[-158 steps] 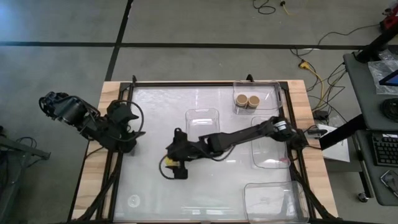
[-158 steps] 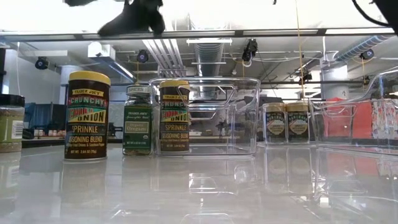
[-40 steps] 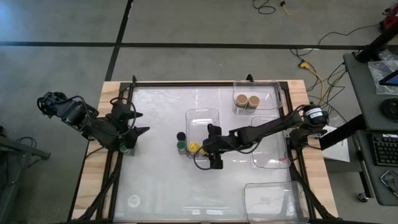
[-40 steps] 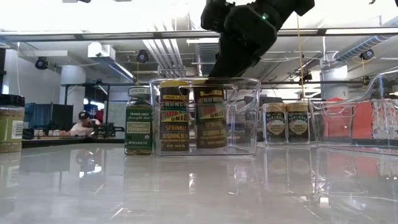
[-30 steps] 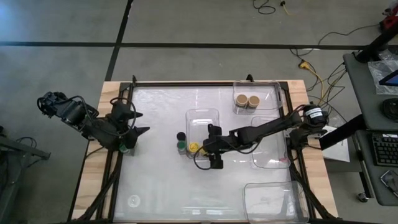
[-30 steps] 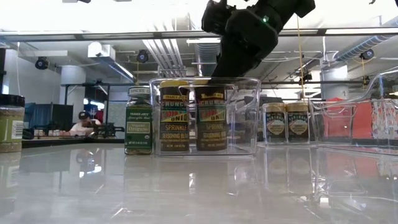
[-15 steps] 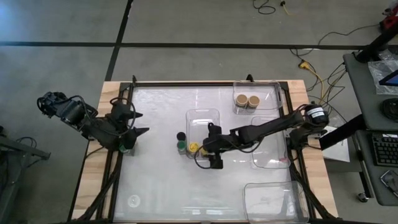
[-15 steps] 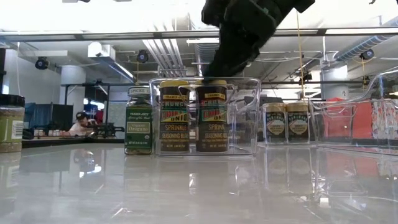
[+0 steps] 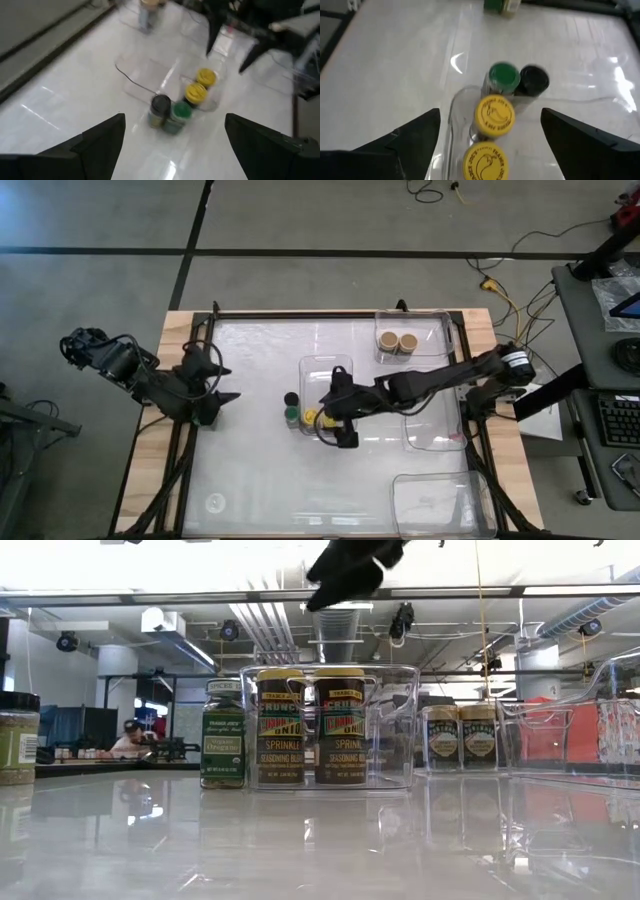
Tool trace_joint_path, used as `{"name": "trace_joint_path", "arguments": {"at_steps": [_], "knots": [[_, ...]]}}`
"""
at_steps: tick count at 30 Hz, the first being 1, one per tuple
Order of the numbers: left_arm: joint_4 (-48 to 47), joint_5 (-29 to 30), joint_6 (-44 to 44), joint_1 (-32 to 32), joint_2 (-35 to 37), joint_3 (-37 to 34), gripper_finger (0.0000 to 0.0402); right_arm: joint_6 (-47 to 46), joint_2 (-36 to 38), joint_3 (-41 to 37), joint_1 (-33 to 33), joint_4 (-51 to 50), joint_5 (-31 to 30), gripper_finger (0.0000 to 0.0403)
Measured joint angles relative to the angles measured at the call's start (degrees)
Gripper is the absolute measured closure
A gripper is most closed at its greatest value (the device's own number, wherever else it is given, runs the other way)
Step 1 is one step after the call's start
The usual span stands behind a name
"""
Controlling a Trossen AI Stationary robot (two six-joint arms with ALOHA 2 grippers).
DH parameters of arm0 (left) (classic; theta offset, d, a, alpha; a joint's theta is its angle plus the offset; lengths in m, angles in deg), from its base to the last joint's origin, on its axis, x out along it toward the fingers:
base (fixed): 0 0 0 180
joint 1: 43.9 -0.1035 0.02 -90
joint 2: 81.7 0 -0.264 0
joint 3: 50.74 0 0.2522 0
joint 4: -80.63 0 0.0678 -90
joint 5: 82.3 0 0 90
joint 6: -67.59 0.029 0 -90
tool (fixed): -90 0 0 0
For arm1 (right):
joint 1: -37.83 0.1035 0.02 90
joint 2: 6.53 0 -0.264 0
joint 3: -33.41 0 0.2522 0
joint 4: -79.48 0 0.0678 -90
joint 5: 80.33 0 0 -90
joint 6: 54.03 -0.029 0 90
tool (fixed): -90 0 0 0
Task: Sort spices by type
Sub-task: Put the left black seasoning bottle into the middle right transparent bin
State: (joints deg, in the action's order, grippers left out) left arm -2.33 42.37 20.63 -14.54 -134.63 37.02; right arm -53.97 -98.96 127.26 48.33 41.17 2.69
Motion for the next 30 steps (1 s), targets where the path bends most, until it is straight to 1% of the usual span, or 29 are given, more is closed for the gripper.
{"name": "trace_joint_path", "arguments": {"at_steps": [3,6,9,12,14,16,21,23,25,26,30], "knots": [[-0.16,-0.39,-1.61,-0.04,-0.77,0.0,0.0075,0.19,0.37,2.35,0.11,-0.4,0.0,0.006],[-0.22,-0.74,-0.11,-0.06,-2.01,0.0,0.0075,-0.01,0.44,4.36,0.13,-0.27,0.0,0.006],[-0.19,-0.13,0.13,-0.31,-3.65,0.0,0.0075,0.34,0.44,5.12,0.11,-0.06,0.01,0.0063],[-0.51,0.65,0.35,-1.91,-5.44,-0.15,0.0075,0.59,0.65,5.56,0.11,-1.13,-0.05,0.0067],[-0.72,0.51,1.67,-3.16,-5.88,-1.2,0.0075,-0.35,0.92,6.09,0.34,-1.25,-0.17,0.0067],[1.63,0.1,4.73,-4.56,-5.6,-3.38,0.0075,-1.44,1.2,7.17,0.66,-1.77,-0.86,0.0066],[12.94,-7.68,15.04,-10.49,-3.25,-12.06,0.0075,-4.34,1.25,9.97,1.05,-4.13,-3.63,0.0065],[13.98,-10.71,17.09,-12.99,-2.78,-14.71,0.0075,-5.04,1.25,10.89,1.11,-3.96,-3.99,0.0067],[11.11,-13.75,17.2,-15.82,-2.71,-16.1,0.0075,-6.39,1.25,11.68,1.11,-3.89,-5.04,0.0069],[8.35,-15.6,15.71,-17.39,-2.82,-16.38,0.0075,-6.99,1.25,11.9,1.11,-3.93,-5.23,0.0069],[-4.21,-23.79,6.0,-24.53,-3.95,-16.16,0.0075,-9.96,1.25,12.13,1.11,-4.04,-6.68,0.0066]]}}
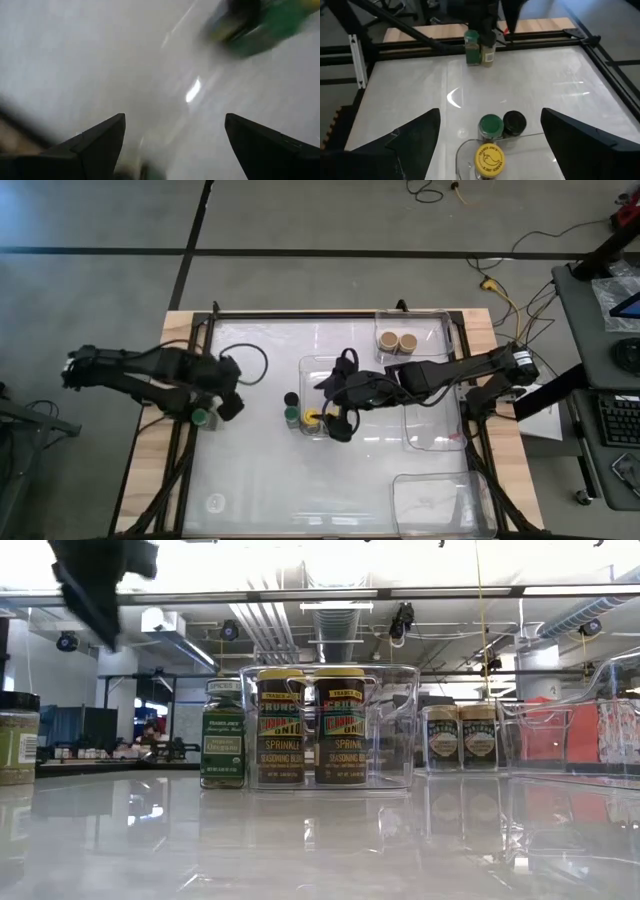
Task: Sort spices by type
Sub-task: Put the left black seasoning bottle into the middle right transparent bin
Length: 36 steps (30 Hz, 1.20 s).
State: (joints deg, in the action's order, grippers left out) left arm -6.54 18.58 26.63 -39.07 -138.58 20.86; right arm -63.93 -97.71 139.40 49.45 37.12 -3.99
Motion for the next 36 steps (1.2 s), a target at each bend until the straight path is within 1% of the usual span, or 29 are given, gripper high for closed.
{"name": "trace_joint_path", "arguments": {"at_steps": [2,5,8,12,16,20,25,31,36], "knots": [[-5.16,-1.84,-3.37,-2.86,-0.72,0.19,0.0075,-0.17,0.0,0.0,0.0,0.0,-0.44,0.0064],[-7.69,-3.91,-4.22,-6.79,-1.71,-0.21,0.0075,-0.19,-0.03,0.0,0.0,0.01,-1.54,0.0062],[-8.0,-7.48,-1.6,-10.57,-3.21,-1.01,0.0075,-0.14,-0.24,0.0,-0.13,0.08,-1.65,0.0064],[-10.42,-8.9,2.81,-14.72,-6.1,-1.23,0.0075,0.25,-0.28,0.0,-0.15,0.06,-1.63,0.0063],[-13.44,-13.68,8.28,-20.01,-9.57,-1.28,0.007,0.75,-0.28,0.0,0.01,-0.23,-1.41,0.0056],[-14.78,-14.42,12.3,-23.9,-13.53,-1.28,0.0063,0.79,-0.28,0.0,0.53,-2.55,-1.39,0.0053],[-15.81,-14.78,15.11,-26.29,-19.42,-1.63,0.0061,0.82,-0.28,-0.02,1.95,-6.36,-1.34,0.0055],[-16.64,-16.01,18.46,-27.85,-27.21,-4.54,0.0061,-0.18,-0.21,-0.02,4.29,-7.58,-1.17,0.0053],[-16.63,-16.42,19.16,-27.97,-30.86,-5.93,0.0063,-0.58,0.88,-0.02,6.1,-8.7,-1.17,0.0055]]}}
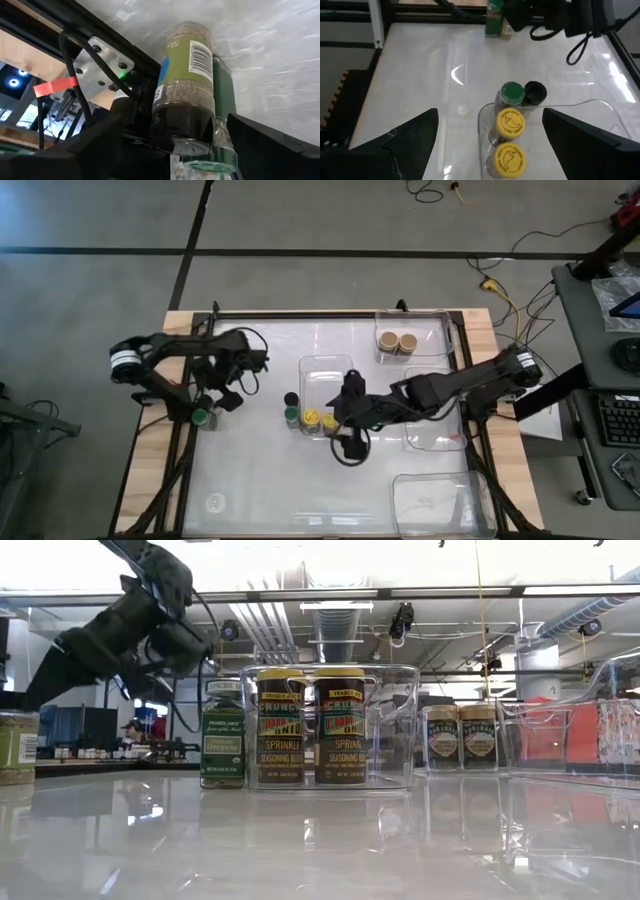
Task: Sort spices by type
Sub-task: Put the left black seasoning bottle into the middle right transparent bin
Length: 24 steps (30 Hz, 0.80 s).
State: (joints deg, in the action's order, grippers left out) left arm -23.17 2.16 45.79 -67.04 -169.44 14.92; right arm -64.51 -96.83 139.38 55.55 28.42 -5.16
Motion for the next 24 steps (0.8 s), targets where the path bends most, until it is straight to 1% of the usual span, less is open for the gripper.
{"name": "trace_joint_path", "arguments": {"at_steps": [4,6,12,18,24], "knots": [[0.05,-0.2,-0.23,0.0,-1.27,-0.12,0.0063,-0.01,1.26,0.0,0.3,-2.19,-0.11,0.0054],[0.01,-1.59,-0.19,0.0,-1.87,-0.47,0.0066,0.02,1.89,0.0,0.28,-3.46,-0.21,0.0057],[0.55,-4.02,0.2,0.04,-3.46,-3.0,0.0092,0.07,4.1,0.02,0.28,-5.51,-0.24,0.007],[2.89,-4.09,-0.14,0.04,-4.05,-3.67,0.0132,0.71,5.49,0.02,0.12,-7.83,-0.26,0.0082],[3.41,-4.0,-0.73,0.09,-3.86,-2.37,0.019,2.19,5.77,0.02,-0.51,-8.13,-0.24,0.0094]]}}
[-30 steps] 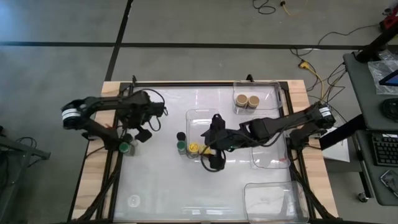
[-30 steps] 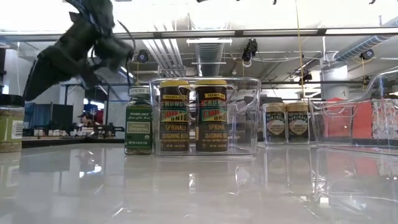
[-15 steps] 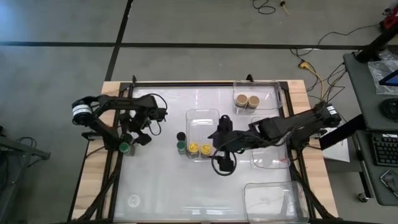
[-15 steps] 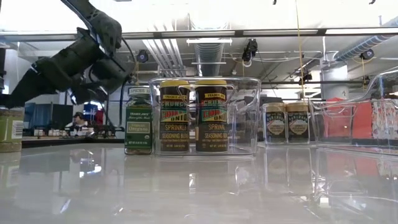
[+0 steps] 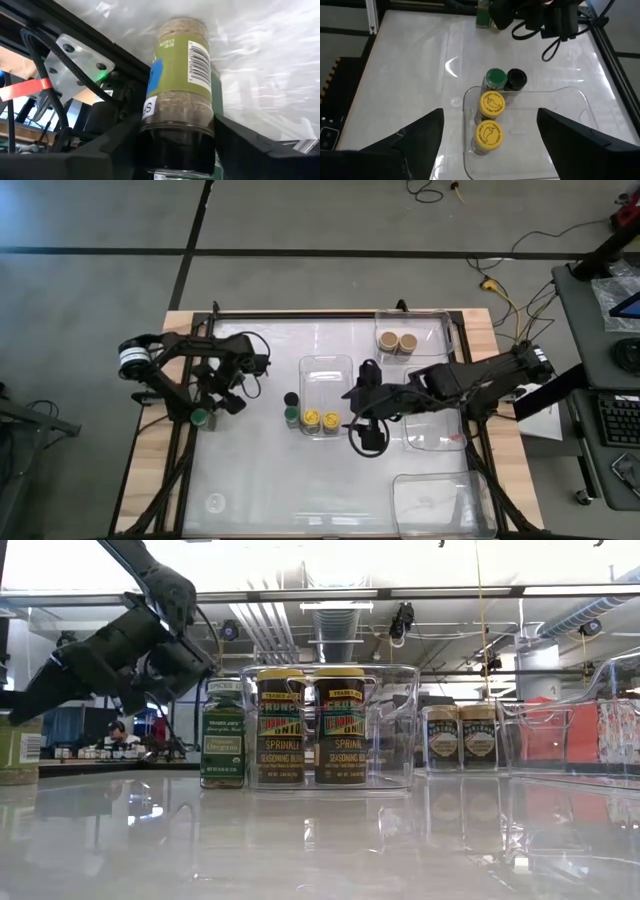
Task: Sort spices by type
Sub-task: Put the left black seasoning bottle into the middle right transparent bin
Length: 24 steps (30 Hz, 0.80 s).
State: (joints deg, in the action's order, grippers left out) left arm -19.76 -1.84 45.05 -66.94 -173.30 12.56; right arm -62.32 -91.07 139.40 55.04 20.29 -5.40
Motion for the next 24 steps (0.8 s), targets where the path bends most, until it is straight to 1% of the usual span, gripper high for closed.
{"name": "trace_joint_path", "arguments": {"at_steps": [3,7,12,19,24], "knots": [[-0.22,-0.03,-0.46,0.31,0.36,0.98,0.0214,0.84,0.02,0.0,-0.37,-0.11,0.0,0.0101],[-2.09,-0.01,-0.49,1.52,0.45,3.36,0.0214,1.87,0.02,0.0,-0.62,-0.61,0.0,0.0109],[-3.33,0.06,-0.54,5.77,0.72,9.62,0.0214,3.28,0.07,0.0,-0.76,-1.08,0.0,0.012],[-3.4,0.53,-1.51,17.19,0.78,19.42,0.0211,5.87,1.53,0.0,-0.76,-1.67,-0.38,0.0132],[-3.38,3.83,0.02,28.09,0.78,25.2,0.021,6.89,4.23,0.0,-0.76,-2.88,-1.7,0.0129]]}}
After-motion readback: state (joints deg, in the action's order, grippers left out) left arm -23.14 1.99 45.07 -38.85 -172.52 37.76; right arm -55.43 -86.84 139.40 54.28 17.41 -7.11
